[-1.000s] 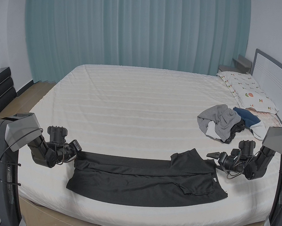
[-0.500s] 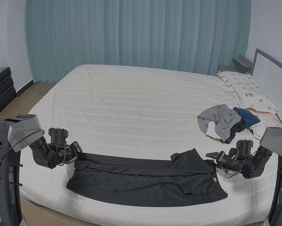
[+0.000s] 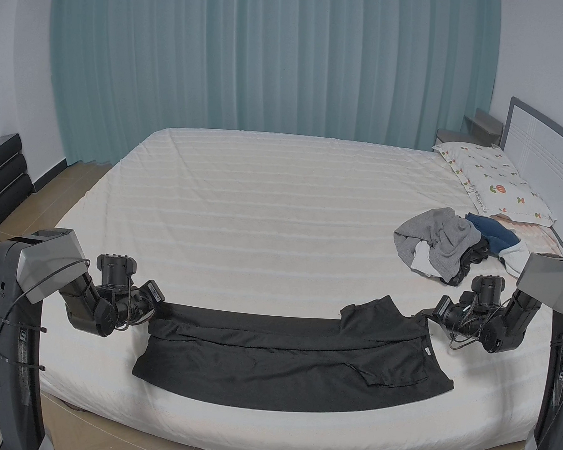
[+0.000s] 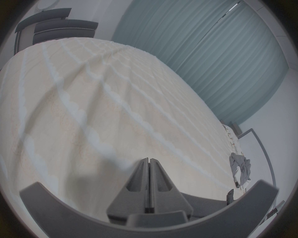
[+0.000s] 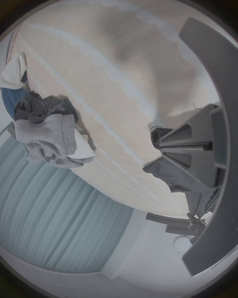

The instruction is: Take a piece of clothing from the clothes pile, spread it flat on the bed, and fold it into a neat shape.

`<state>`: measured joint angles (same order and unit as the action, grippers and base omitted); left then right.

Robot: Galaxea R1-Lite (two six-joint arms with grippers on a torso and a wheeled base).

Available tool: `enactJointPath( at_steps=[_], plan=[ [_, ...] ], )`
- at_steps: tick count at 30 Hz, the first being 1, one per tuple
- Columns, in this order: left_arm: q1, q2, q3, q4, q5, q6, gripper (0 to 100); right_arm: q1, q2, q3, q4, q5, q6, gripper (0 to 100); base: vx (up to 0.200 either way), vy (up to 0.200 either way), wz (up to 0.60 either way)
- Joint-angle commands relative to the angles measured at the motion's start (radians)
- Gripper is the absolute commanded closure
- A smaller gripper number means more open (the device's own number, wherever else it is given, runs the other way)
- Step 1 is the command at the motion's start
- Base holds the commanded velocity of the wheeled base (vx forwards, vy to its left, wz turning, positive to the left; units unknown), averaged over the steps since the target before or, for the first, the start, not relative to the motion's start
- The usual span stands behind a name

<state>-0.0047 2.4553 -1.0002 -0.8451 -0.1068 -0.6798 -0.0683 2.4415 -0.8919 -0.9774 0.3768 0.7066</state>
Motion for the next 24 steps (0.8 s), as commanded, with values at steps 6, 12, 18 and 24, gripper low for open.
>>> enactJointPath(
  at_steps=[6,12,18,24],
  plan=[
    [-0.001,0.019,-0.015,-0.074,0.002,-0.02,100,-0.021,0.004,-0.012,-0.006,-0.016,0.017,100,0.0,0.0,0.0],
    [-0.001,0.044,-0.043,-0.077,0.009,-0.021,100,-0.025,0.008,-0.018,-0.027,-0.016,0.024,100,0.0,0.0,0.0],
    [-0.003,0.04,-0.031,-0.065,0.019,-0.021,100,-0.022,0.013,-0.009,-0.033,-0.016,0.022,100,0.0,0.0,0.0],
    [-0.005,0.037,-0.014,-0.068,0.021,-0.02,0,-0.022,0.008,-0.004,-0.033,-0.016,0.024,0,0.0,0.0,0.0]
  ],
)
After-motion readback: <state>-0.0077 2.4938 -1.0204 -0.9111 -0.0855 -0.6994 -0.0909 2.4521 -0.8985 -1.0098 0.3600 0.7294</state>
